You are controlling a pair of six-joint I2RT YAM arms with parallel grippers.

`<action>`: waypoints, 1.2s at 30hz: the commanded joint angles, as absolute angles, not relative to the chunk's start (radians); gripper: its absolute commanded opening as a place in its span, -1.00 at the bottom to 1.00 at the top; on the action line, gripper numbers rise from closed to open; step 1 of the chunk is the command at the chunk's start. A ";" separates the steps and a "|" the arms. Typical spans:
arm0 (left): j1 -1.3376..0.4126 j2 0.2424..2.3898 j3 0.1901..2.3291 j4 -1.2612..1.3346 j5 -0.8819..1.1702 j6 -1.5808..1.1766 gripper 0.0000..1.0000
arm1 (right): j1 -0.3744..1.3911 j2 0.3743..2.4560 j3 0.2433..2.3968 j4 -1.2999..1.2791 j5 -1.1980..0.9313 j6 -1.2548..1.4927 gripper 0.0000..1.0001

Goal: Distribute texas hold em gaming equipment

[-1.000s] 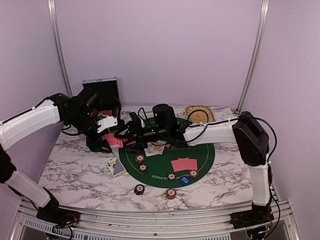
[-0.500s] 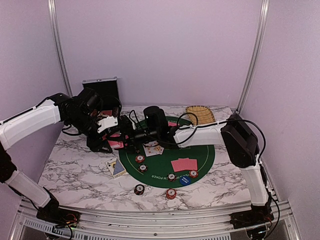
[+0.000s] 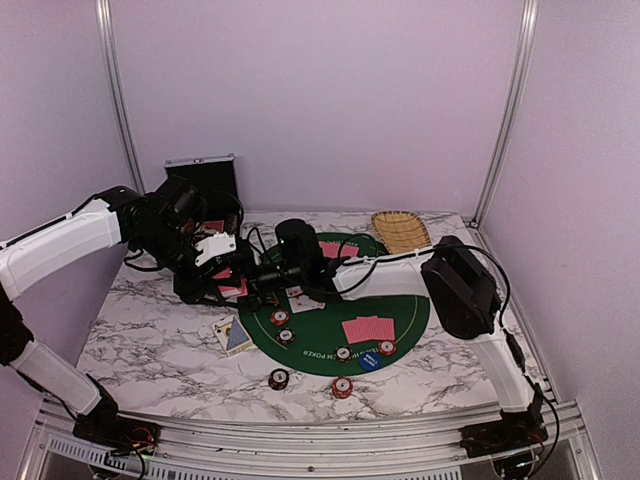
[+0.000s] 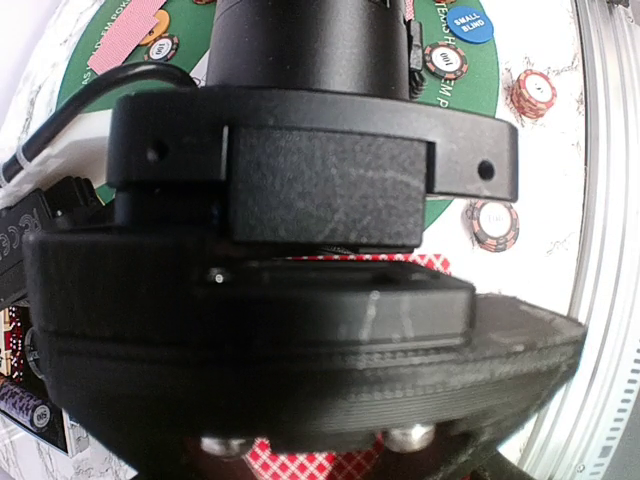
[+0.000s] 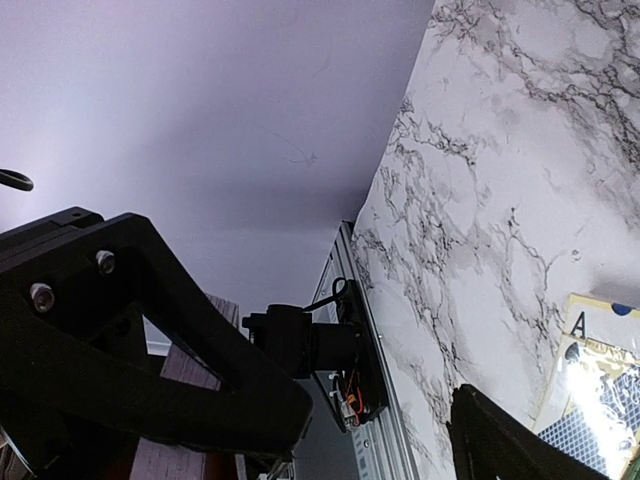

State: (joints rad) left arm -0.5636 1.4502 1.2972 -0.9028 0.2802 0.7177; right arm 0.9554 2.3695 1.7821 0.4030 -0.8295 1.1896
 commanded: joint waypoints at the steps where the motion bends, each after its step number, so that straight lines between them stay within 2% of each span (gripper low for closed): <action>1: -0.563 1.439 1.330 -0.908 0.302 0.713 -1.00 | 0.951 2.364 1.779 0.390 -0.835 1.199 0.82; 20: -0.563 1.425 1.325 -0.908 0.296 0.715 -1.00 | 0.902 2.261 1.674 0.300 -0.823 1.122 0.56; 33: -0.563 1.430 1.322 -0.908 0.293 0.715 -1.00 | 0.891 2.175 1.649 0.323 -0.840 1.120 0.57; 36: -0.563 1.430 1.321 -0.908 0.294 0.715 -1.00 | 0.887 2.161 1.650 0.292 -0.838 1.098 0.44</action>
